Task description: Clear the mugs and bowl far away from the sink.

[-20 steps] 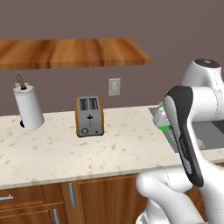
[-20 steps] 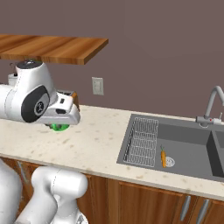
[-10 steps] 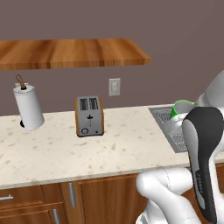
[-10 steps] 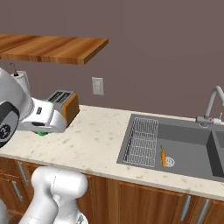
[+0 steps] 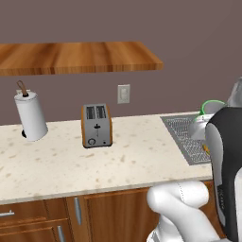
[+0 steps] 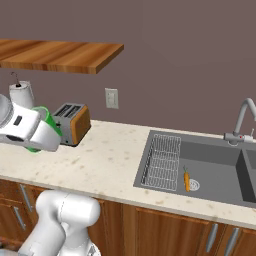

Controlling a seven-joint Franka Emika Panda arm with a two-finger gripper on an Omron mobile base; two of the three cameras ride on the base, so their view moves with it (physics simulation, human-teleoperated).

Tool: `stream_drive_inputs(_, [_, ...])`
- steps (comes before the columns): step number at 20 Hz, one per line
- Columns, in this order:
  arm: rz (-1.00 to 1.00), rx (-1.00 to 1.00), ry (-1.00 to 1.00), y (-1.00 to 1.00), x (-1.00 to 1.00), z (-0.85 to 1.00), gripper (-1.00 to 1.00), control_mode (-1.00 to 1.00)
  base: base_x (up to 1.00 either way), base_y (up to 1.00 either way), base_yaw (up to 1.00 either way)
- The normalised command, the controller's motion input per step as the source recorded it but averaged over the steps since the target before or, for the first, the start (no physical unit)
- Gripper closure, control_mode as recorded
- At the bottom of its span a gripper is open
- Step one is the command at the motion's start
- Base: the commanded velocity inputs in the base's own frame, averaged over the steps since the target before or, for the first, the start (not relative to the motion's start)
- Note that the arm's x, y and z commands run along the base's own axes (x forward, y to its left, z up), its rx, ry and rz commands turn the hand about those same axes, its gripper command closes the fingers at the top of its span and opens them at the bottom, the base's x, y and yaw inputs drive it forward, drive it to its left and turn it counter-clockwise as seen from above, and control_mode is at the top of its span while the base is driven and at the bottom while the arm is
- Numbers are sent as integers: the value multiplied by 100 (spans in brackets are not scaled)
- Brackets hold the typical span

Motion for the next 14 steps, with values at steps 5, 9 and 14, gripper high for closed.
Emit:
stream_drive_inputs(5, [0, 0, 0, 0, 0, 0, 100, 100, -1, -15, -85])
stream_drive_inputs(9, [0, 0, 0, 0, 0, 0, 100, 100, 0, 0, -100])
stream_drive_inputs(14, [0, 0, 0, 0, 0, 0, 100, 100, 0, 0, -100])
